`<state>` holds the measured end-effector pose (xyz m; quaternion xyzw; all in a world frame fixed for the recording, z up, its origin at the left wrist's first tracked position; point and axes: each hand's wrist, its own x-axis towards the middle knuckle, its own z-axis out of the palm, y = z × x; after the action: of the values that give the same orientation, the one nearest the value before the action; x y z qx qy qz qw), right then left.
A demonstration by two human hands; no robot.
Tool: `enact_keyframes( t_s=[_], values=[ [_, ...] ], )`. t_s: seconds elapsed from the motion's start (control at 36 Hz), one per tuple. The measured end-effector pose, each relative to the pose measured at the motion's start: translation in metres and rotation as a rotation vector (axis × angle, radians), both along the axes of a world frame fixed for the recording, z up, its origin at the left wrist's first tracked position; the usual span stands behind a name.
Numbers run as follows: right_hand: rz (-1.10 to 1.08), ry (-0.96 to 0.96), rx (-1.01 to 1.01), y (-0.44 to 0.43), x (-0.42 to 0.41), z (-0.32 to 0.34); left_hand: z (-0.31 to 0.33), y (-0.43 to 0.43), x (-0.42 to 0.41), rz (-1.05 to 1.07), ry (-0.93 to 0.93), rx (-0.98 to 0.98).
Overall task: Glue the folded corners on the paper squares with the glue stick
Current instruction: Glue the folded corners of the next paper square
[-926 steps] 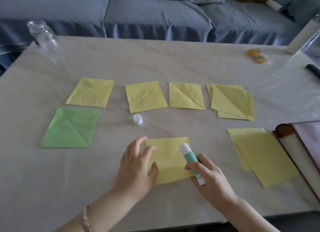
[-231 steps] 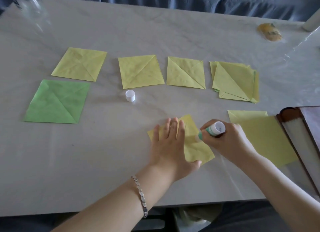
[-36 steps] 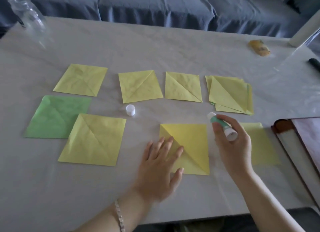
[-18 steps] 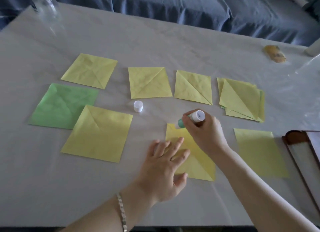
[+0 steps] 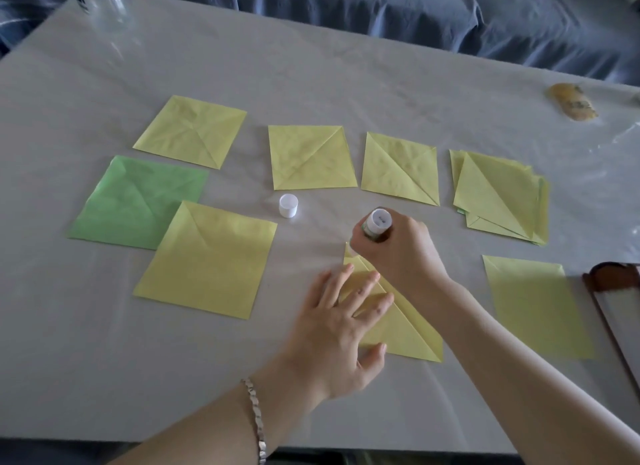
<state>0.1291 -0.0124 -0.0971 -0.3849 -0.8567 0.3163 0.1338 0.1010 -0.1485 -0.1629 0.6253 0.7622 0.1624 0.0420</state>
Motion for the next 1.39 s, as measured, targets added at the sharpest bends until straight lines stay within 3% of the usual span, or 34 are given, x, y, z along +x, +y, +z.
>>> enact_keyframes(
  t_s=[0.17,0.75,0.92,1.14,1.39],
  values=[
    [-0.026,-0.035,0.072,0.011,0.012,0.003,0.001,0.000,0.000,-0.006,0.005,-0.029],
    [-0.246,-0.019,-0.009,0.042,0.078,0.007,-0.003,0.000,0.000,0.001,-0.033,0.032],
    [-0.375,0.158,0.014,0.038,0.088,0.017,-0.004,0.000,0.000,-0.009,-0.029,0.070],
    [-0.222,0.238,-0.040,0.016,0.053,0.021,-0.005,0.000,0.000,0.007,-0.038,0.077],
    [-0.005,0.126,-0.091,-0.008,0.012,0.007,-0.005,-0.001,0.001,0.006,-0.044,0.111]
  ],
)
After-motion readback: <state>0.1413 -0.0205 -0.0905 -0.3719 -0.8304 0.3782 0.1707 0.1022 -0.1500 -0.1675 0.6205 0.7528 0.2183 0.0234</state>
